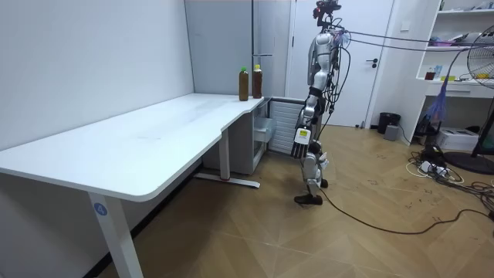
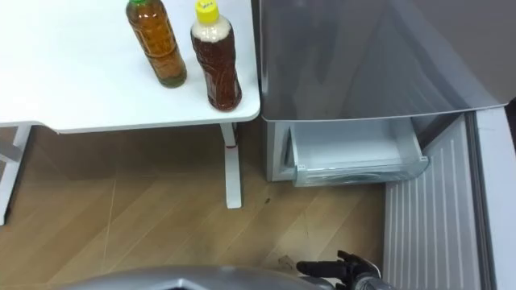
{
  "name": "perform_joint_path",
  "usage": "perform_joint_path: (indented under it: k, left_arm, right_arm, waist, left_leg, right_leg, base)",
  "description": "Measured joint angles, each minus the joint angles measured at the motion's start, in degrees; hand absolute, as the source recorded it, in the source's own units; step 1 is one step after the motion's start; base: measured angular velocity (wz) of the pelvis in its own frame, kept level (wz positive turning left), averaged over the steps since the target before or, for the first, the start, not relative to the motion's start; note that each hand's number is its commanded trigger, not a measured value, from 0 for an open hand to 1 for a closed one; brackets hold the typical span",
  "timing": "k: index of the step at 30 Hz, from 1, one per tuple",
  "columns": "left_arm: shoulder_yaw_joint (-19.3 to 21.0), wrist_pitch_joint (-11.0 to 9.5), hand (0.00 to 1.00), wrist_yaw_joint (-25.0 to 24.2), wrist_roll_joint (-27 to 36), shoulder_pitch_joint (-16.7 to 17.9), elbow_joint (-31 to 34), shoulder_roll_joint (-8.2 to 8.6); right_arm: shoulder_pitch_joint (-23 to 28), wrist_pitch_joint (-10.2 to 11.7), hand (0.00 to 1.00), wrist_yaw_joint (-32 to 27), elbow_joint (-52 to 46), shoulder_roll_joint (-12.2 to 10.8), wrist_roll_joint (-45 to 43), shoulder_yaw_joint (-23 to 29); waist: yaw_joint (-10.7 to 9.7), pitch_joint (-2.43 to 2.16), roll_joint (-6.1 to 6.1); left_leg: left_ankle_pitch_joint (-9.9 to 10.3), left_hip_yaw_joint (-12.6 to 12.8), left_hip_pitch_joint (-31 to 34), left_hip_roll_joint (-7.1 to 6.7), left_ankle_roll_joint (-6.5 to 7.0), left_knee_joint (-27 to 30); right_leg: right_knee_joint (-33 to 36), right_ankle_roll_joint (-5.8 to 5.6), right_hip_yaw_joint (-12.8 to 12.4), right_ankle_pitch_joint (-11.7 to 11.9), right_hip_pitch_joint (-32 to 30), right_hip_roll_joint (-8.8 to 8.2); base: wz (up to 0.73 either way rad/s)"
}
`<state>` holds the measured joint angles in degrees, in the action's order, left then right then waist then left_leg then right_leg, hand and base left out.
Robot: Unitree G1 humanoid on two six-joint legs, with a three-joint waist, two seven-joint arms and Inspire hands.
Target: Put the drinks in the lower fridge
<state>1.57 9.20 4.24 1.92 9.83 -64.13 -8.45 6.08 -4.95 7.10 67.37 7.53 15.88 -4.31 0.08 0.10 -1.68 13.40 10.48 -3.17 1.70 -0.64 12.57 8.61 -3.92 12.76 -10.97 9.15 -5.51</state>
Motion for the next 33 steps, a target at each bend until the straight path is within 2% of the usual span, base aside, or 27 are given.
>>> perform_joint_path:
  k: [4, 15, 25, 33]
  left_arm:
    - [0.5, -0.1, 0.00, -0.4, -4.2, 0.1, 0.1, -0.16]
    - [0.5, -0.5, 0.00, -0.9, -6.9, -0.3, 0.0, -0.32]
    - [0.4, -3.4, 0.00, 2.0, -7.1, -0.3, 0.6, 0.35]
    - [0.5, -4.6, 0.00, 3.0, -5.9, -0.2, -0.1, 0.80]
  right_arm:
    - [-0.1, -0.1, 0.00, 1.1, 0.0, -0.1, -0.6, -0.1]
    - [-0.5, 0.2, 0.00, 1.5, 0.7, -0.1, -1.2, -0.1]
    - [-0.6, 2.4, 0.00, 1.7, 1.5, 0.0, -0.9, -1.2]
    - [-1.0, 2.5, 0.00, 1.8, 2.0, 0.0, -1.1, -0.6]
  waist:
    - [0.0, 0.16, -0.43]
    - [0.1, 0.24, -0.36]
    - [0.1, 0.22, 0.05]
    - [0.0, 0.40, 0.39]
  left_leg:
    - [0.0, -0.4, 0.1, -0.04, 0.00, 0.1]
    - [0.0, -1.0, 0.2, -0.07, 0.00, 0.2]
    - [0.0, -1.7, 0.5, -0.16, 0.00, 0.6]
    - [0.0, -1.8, 0.4, -0.15, 0.00, 0.5]
  right_leg:
    - [0.0, 0.00, 0.2, 0.0, 0.0, 0.01]
    - [-0.1, 0.00, 0.0, 0.0, -0.1, 0.02]
    - [-0.1, 0.00, 0.2, 0.0, 0.3, 0.08]
    - [-0.1, 0.00, 0.2, 0.0, 0.0, 0.09]
  base:
    - [0.04]
    - [0.00]
    - [0.03]
    - [-0.02]
